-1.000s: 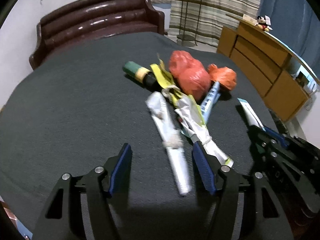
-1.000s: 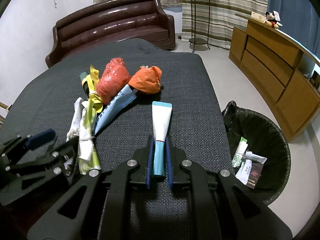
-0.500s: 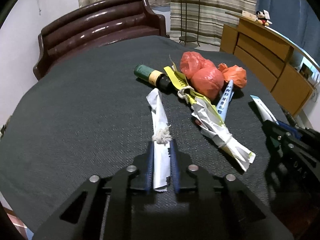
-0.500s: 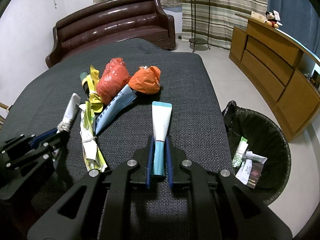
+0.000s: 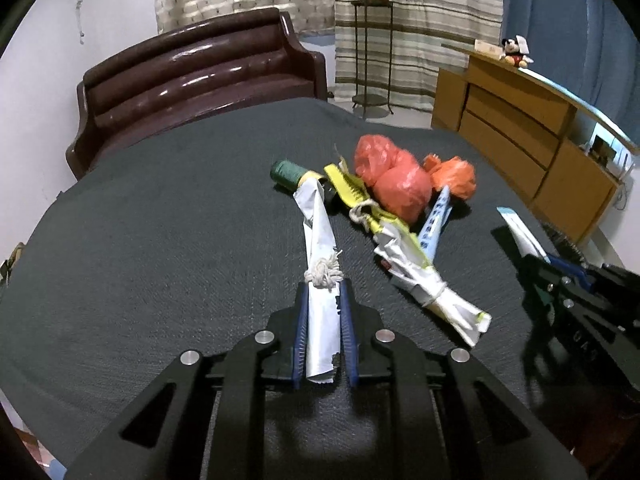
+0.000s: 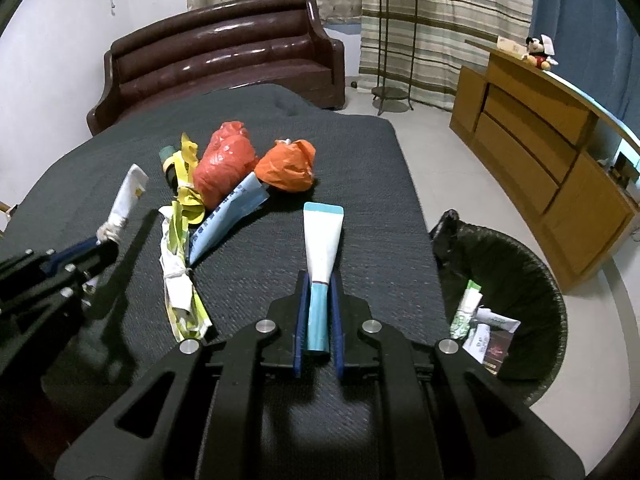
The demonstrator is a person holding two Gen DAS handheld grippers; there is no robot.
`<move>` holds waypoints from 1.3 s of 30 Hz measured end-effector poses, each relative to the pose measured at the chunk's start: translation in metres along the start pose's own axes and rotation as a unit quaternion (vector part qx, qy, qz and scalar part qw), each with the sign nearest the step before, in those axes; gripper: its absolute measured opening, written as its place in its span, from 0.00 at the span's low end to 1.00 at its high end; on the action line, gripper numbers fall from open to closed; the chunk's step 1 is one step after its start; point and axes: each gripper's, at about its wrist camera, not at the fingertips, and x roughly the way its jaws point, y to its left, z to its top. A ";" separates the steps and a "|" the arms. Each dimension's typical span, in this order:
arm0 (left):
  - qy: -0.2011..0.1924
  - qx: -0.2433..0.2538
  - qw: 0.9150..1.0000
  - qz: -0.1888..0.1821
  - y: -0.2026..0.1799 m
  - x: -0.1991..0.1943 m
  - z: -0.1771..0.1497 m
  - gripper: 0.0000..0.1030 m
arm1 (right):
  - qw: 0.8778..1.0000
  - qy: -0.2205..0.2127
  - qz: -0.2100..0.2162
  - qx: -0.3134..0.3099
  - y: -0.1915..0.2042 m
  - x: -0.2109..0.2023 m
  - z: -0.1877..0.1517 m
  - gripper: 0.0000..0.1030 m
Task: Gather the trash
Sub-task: 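Grasp the white string-tied paper wrapper with the left tool, then carry the wrapper and the light blue tube over the bin with both tools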
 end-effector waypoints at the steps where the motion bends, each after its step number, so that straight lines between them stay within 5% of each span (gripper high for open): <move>1: -0.003 -0.001 1.000 -0.003 -0.001 -0.003 0.000 0.16 | 1.000 -0.002 -0.003 0.001 -0.002 -0.002 -0.001 0.10; 39: -0.059 0.114 0.984 -0.127 -0.169 -0.005 0.028 0.16 | 0.983 -0.047 -0.136 0.119 -0.163 -0.051 -0.016 0.10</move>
